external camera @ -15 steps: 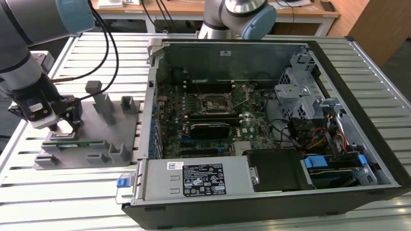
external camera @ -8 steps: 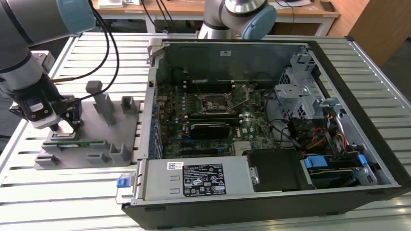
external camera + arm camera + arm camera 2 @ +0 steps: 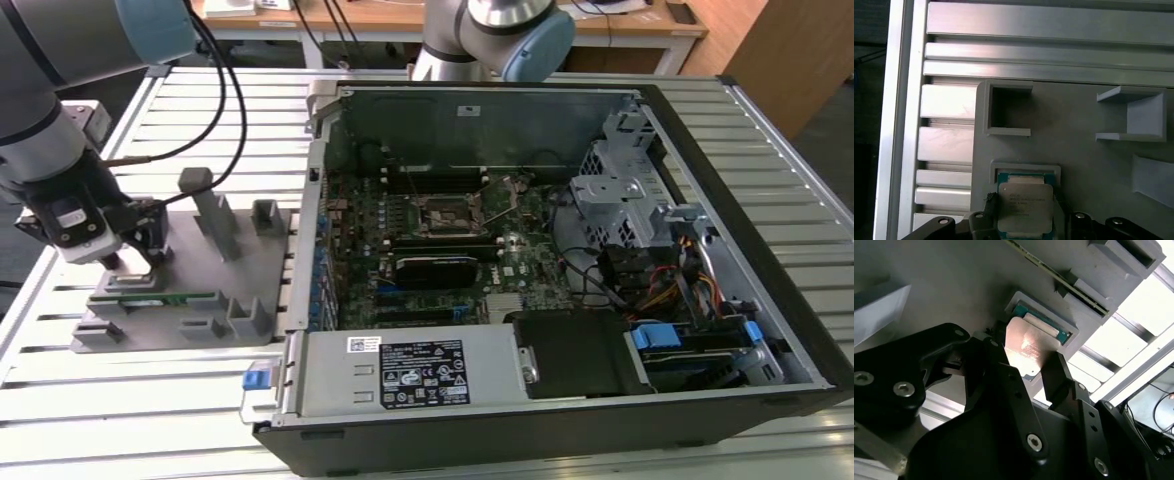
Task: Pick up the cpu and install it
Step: 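Pick up the cpu and move it towards the insertion slot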
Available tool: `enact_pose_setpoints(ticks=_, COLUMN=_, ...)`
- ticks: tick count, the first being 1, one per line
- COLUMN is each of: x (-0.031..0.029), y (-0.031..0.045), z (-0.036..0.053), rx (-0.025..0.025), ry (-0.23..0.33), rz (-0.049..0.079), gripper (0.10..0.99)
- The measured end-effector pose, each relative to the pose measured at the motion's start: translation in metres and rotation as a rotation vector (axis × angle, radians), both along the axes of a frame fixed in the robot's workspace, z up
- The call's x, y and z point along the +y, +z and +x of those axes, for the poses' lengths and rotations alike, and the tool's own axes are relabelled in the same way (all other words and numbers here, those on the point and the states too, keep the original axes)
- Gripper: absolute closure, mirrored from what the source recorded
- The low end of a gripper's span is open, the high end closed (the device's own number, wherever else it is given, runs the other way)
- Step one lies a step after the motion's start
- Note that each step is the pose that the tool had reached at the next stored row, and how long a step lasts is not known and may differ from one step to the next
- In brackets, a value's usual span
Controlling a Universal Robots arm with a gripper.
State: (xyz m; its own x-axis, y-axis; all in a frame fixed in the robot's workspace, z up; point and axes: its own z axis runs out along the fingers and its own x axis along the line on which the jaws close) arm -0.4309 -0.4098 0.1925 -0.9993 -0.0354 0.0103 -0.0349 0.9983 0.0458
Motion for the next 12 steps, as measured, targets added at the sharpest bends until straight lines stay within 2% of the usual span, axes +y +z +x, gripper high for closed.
enact_pose_setpoints(ticks=5, x=0.0000, y=0.0124, z=0.0000, rx=0.0000, ry=0.000, rz=0.000, gripper=0.557)
enact_pose_setpoints(ticks=12, x=0.0006, y=0.0390, z=0.0000, rx=0.0000, ry=0.000, rz=0.000, gripper=0.557)
